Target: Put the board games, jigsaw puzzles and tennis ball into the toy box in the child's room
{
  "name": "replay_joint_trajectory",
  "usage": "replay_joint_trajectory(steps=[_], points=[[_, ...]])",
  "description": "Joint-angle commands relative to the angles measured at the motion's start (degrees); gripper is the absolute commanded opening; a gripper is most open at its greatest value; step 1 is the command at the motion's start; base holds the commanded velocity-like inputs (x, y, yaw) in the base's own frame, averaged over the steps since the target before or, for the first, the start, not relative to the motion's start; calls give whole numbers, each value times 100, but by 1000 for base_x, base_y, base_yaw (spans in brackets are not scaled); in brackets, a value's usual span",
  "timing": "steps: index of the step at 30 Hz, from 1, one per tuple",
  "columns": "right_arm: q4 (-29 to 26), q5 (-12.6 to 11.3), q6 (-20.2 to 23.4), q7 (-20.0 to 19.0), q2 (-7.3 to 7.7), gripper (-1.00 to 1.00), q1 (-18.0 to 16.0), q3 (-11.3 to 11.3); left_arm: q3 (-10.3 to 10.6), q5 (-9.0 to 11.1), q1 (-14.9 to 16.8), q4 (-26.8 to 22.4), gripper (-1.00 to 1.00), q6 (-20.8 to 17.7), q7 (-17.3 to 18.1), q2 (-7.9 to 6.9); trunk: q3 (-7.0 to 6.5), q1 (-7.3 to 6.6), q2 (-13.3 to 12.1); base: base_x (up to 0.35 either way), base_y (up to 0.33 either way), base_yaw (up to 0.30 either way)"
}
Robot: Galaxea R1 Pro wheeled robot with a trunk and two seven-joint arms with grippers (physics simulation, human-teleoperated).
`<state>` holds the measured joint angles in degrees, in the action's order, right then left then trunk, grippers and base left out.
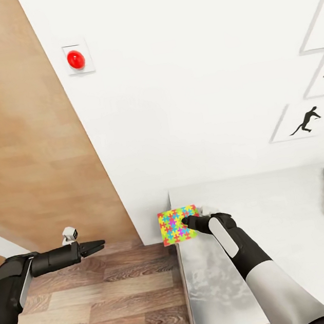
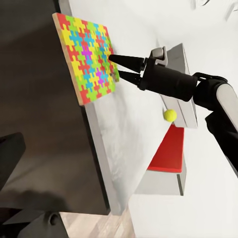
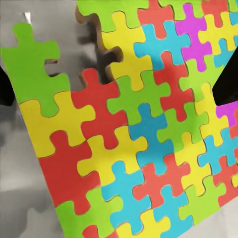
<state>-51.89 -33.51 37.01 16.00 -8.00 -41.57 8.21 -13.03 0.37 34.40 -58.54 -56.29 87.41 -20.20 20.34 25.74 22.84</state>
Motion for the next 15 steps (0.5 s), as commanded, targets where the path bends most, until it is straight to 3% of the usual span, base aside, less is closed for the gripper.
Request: replay_joint_trajectory(steps=[1,6,15], points=[[12,-182,-10,52,0,100,0,14,2,-2,5,1,100,-59,22,-1,11,5,8,0,37,0],[12,-182,-10,52,0,100,0,13,2,-2,5,1,100,-58,22,-1,1,5,8,0,13,-34],[10,-182,-10,52,0,100,0,14,2,-2,6,1,100,-57,22,-2,-69,5,8,0,1,-149]])
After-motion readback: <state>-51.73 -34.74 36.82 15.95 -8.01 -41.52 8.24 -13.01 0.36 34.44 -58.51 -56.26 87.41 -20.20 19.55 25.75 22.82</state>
